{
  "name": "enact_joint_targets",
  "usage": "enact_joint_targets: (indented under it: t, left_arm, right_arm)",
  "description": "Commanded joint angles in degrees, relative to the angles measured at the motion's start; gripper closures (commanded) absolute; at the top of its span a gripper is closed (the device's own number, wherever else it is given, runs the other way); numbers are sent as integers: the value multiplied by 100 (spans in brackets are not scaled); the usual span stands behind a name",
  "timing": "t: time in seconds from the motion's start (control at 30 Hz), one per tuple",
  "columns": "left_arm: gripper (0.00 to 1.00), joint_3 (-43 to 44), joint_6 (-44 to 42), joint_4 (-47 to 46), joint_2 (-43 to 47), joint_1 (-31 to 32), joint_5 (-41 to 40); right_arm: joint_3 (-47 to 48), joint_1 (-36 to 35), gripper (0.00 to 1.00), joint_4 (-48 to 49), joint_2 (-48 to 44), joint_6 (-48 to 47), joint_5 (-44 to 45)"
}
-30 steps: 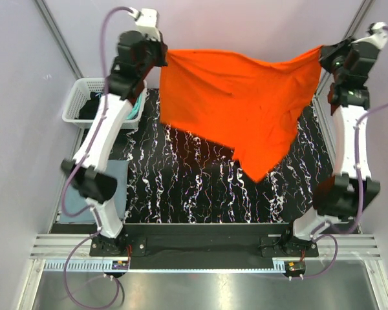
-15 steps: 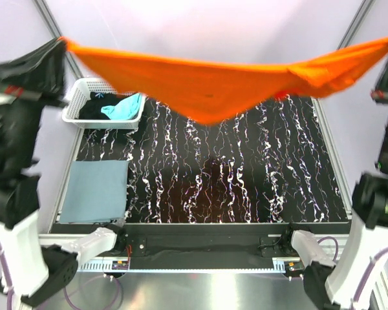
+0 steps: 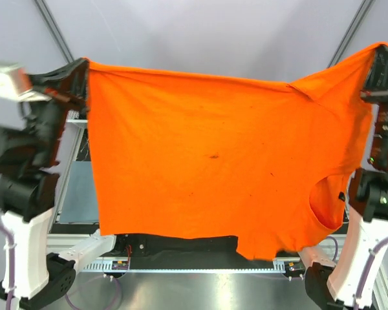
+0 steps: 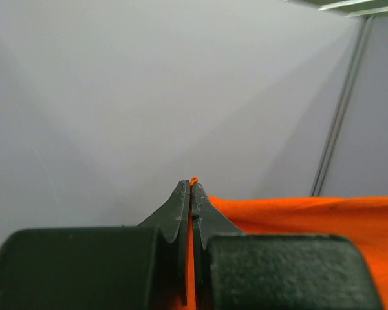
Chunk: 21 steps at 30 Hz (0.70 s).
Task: Fold and stack the t-shirts
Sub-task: Flatten the tshirt out
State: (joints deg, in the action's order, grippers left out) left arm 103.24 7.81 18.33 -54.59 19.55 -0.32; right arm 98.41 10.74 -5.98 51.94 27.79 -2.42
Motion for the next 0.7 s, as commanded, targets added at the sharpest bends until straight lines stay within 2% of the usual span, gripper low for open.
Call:
enact_joint_targets:
  t: [0.0, 0.2, 0.3, 0.4, 0.5, 0.6, 0.67]
  left_arm:
    - [100, -567, -315, -48, -551, -22, -723]
    - [100, -1964, -632, -988, -1342, -100, -1067]
    - [100, -2710, -649, -1814, -2010, -171, -1180]
    - [100, -2940, -528, -2630, -2994, -232, -1513]
    - [100, -2584, -272, -3080, -4311, -355, -1366]
    - [100, -1906, -236, -2862, -5496, -364, -1436]
    - [100, -1475, -236, -2887, -5921, -364, -1471]
  right_arm:
    - [-348, -46, 100, -26, 483, -151, 110]
    - [-1472, -46, 100, 518, 1115, -134, 48]
    - [-1912, -46, 100, 984, 1703, -151, 31]
    - [-2238, -46, 100, 1449, 2459, -151, -74]
    - [-2283, -46, 100, 1652, 3320, -151, -171]
    - [-2133, -55, 100, 1696, 4138, -213, -303]
    - [-1941, -55, 100, 1592, 4637, -283, -365]
